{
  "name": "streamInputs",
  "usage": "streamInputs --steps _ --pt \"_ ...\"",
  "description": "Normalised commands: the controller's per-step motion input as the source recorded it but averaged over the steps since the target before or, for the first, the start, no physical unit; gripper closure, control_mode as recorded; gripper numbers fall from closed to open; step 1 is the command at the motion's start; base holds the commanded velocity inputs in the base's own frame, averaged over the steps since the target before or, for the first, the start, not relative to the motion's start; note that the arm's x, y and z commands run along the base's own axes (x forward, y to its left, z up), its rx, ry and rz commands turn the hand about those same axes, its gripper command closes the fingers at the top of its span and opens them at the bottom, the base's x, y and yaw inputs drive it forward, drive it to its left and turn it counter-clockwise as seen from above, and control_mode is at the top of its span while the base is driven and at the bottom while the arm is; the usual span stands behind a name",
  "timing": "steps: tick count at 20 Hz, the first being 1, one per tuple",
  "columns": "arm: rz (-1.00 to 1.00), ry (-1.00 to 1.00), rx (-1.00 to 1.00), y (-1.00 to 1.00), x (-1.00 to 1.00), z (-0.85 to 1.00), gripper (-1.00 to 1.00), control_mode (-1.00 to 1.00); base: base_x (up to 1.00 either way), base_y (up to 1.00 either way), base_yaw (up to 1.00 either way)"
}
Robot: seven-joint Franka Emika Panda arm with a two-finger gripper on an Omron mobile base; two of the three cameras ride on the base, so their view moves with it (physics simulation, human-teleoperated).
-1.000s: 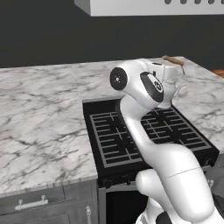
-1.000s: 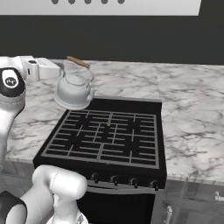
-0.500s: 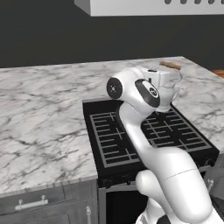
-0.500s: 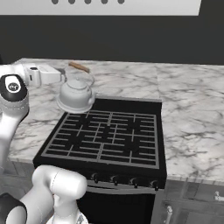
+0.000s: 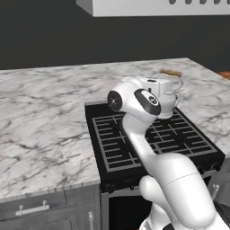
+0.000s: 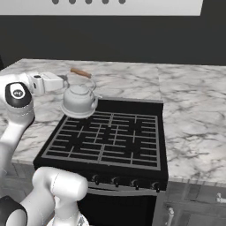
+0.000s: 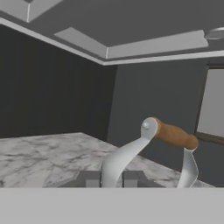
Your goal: Pick the kettle from the cabinet and place it on a stove burner. Then pick the pot from the counter and place it on another stove burner. Finally, turn both burners on.
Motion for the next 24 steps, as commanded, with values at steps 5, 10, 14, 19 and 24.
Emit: streamInputs --steps 5,10,14,19,24 --pt "-0.01 0.00 -0.04 0.16 0.16 -0.19 1.00 -1.00 0.00 0.00 0.00" --pt "0.00 0.00 -0.04 0.12 0.13 -0.15 1.00 -1.00 0.00 0.00 0.00" --pt "0.00 0.00 -0.02 0.00 0.12 -0.12 1.00 -1.00 0.00 0.00 0.00" --pt "0.00 0.00 0.00 0.06 0.23 -0.04 1.00 -1.00 0.00 0.00 0.00" --pt "0.00 -0.01 0.00 0.09 0.19 -0.02 1.00 -1.00 0.00 0.00 0.00"
